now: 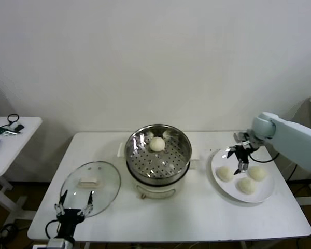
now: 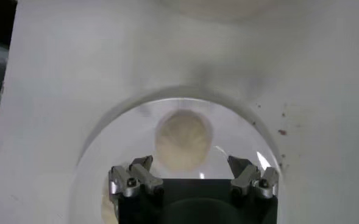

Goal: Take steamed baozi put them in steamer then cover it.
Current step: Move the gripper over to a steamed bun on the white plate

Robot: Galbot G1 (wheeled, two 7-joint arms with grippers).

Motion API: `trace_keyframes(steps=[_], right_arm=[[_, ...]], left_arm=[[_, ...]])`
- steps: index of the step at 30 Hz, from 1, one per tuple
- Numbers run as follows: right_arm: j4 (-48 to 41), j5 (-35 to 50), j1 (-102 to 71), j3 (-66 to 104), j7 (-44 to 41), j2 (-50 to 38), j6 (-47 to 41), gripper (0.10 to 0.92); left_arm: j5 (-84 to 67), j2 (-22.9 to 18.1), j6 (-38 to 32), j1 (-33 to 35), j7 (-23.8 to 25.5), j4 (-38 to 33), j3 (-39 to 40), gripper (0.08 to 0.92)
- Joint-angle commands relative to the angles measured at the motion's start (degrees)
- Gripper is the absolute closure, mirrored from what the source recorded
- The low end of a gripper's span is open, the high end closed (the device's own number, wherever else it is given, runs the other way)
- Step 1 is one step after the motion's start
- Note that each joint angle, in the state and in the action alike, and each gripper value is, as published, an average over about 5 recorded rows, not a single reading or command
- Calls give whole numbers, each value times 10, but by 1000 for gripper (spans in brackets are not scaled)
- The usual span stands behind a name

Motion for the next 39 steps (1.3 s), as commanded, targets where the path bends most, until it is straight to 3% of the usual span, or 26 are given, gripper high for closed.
trace_keyframes(steps=[1,22,29,39], right_arm=[[-23,-20,-50,34,8,10,-4,203],[-58,-33,-56,37,12,45,3,206],[-61,-37,-58,36,11,47,6,280],[-63,-36,-59,42,12,46,11,318]], left_arm=[[2,-1,-2,1,1,0,1,177],[1,-1,-8,9,2,4,1,177],[1,-1,-10,11,2,5,0,177],[2,-7,-8,11,2,1,3,177]])
